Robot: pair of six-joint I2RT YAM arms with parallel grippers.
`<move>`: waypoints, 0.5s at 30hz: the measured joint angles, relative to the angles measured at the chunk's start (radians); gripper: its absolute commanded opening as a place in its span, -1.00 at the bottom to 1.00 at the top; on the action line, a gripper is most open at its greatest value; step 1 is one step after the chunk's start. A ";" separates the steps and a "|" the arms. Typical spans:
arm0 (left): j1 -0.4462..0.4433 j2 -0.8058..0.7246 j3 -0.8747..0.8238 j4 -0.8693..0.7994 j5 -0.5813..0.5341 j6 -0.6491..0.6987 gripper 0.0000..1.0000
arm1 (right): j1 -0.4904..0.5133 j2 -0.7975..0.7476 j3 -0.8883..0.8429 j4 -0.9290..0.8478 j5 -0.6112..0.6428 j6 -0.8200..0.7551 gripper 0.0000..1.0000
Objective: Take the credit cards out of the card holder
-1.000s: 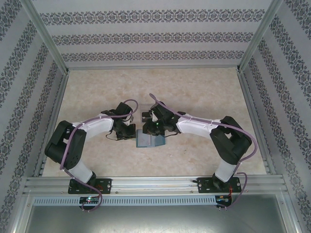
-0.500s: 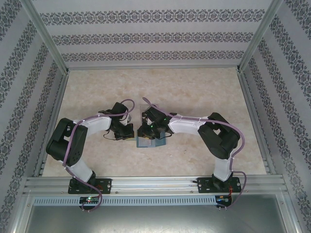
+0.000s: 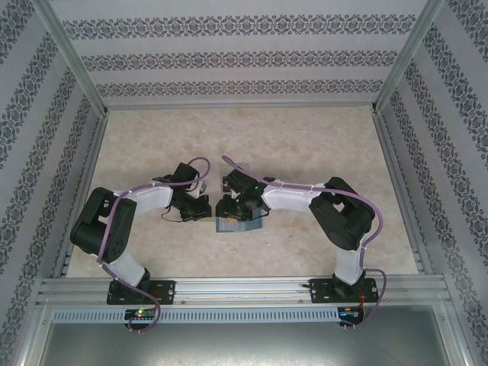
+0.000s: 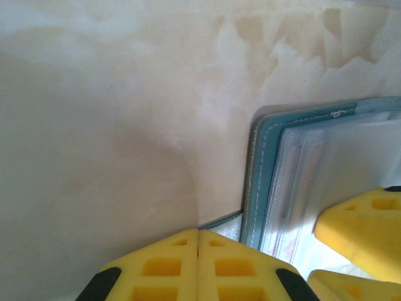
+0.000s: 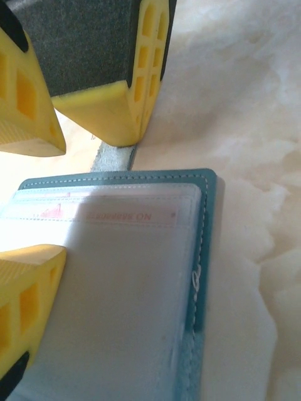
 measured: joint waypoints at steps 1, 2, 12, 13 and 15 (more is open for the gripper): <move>0.000 0.000 0.000 0.002 0.000 0.000 -0.89 | 0.000 0.000 0.004 -0.012 0.010 -0.001 -0.11; 0.000 0.000 0.000 0.002 0.000 0.000 -0.89 | 0.000 0.000 0.008 -0.024 0.019 -0.002 -0.09; 0.000 -0.002 -0.001 0.002 -0.002 0.000 -0.90 | 0.024 -0.001 0.075 -0.209 0.163 -0.029 0.08; 0.000 -0.002 -0.002 0.003 -0.002 0.000 -0.90 | 0.024 -0.001 0.080 -0.232 0.178 -0.030 0.09; 0.000 -0.002 -0.002 0.003 -0.002 0.000 -0.90 | 0.026 -0.001 0.088 -0.269 0.205 -0.035 0.12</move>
